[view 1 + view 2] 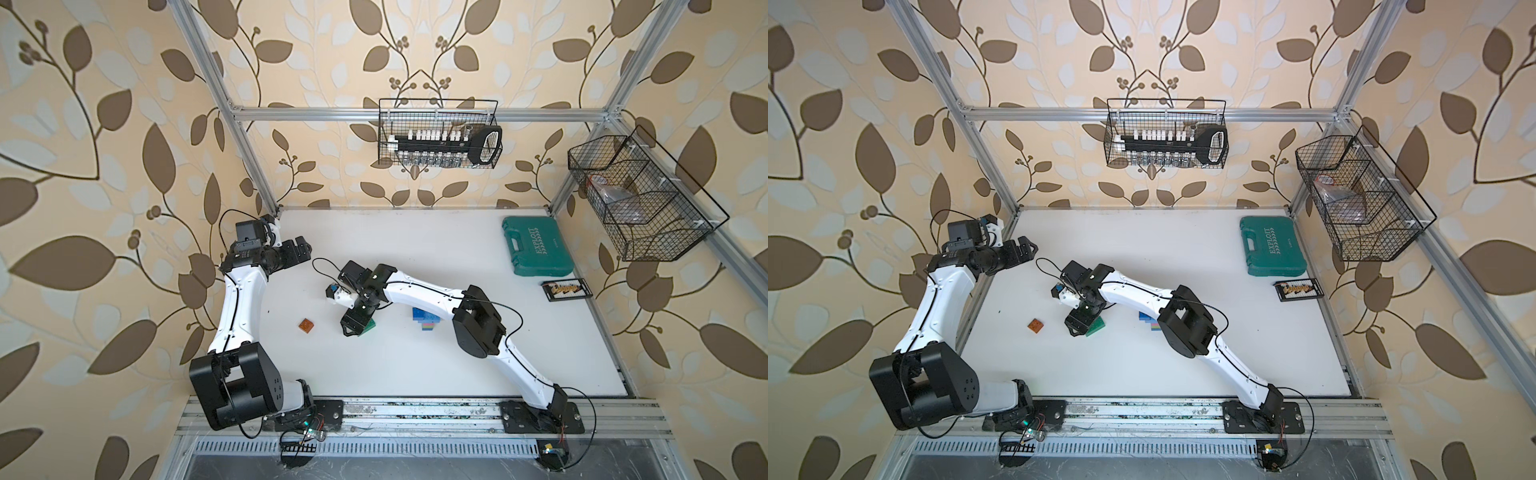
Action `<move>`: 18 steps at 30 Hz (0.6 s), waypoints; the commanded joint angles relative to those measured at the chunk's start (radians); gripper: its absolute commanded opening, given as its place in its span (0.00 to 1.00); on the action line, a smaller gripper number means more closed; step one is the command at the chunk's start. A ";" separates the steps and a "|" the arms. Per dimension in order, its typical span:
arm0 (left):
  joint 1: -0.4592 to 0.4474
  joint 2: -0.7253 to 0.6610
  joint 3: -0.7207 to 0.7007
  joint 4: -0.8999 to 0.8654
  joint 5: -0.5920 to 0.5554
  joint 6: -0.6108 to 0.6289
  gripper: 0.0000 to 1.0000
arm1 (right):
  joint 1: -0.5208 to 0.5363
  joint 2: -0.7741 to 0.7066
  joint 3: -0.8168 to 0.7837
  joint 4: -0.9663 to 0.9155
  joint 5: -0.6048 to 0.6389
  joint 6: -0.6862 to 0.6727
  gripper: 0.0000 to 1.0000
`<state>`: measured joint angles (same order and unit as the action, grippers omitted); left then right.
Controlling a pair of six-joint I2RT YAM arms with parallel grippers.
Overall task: Assemble a spoon with lego
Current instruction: Pick up the lego brick from the center of the board.
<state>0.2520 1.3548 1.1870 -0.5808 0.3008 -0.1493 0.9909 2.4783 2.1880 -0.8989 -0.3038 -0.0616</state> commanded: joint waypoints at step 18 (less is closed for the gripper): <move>0.007 0.000 -0.004 0.017 0.118 0.012 0.99 | 0.019 -0.132 -0.306 0.086 0.164 0.044 0.55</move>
<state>0.2520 1.3548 1.1824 -0.5793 0.3740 -0.1471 0.9977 2.3367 1.9053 -0.8291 -0.2100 -0.0448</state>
